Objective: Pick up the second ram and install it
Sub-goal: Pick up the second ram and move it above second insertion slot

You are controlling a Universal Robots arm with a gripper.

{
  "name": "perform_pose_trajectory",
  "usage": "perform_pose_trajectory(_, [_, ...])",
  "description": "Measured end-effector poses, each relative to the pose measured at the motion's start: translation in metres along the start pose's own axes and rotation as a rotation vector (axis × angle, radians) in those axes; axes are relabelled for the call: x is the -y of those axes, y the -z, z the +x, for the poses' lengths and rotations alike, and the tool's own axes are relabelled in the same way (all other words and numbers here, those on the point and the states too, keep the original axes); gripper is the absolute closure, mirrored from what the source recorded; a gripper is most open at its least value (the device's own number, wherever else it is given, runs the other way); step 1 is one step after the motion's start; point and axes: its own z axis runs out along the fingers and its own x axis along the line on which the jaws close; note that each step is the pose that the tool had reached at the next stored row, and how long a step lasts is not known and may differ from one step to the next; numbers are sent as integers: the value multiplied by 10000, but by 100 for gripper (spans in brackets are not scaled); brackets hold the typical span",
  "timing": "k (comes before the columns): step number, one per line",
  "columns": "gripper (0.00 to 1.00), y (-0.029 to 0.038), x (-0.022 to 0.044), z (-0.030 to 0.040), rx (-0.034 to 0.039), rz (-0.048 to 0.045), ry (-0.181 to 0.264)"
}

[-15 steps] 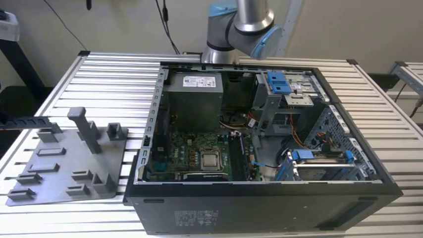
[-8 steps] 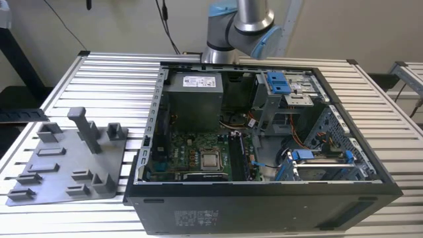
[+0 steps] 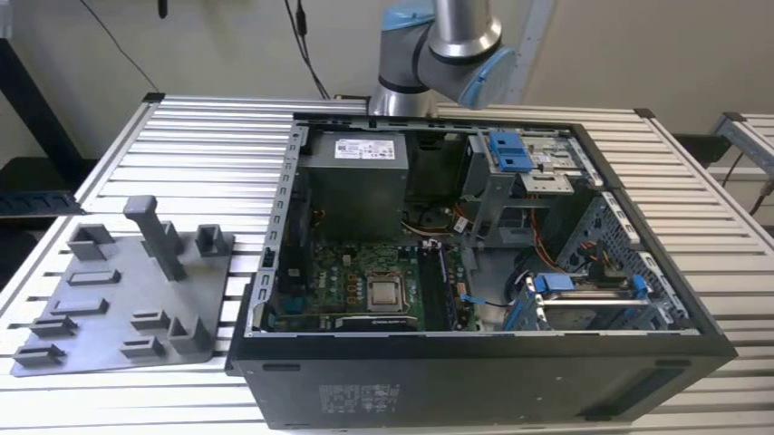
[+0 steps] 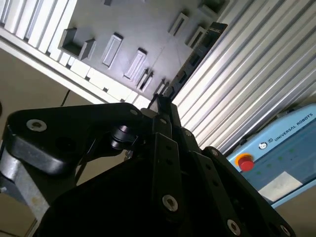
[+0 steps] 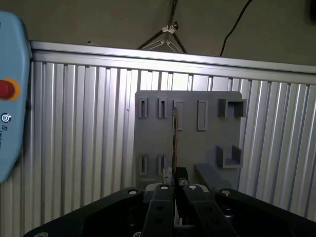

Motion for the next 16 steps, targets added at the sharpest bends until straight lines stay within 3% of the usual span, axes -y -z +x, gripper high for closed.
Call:
perform_pose_trajectory(10, [86,0,44,2,-1,-1,0])
perform_pose_trajectory(16, [86,-1,195,11,-1,-1,0])
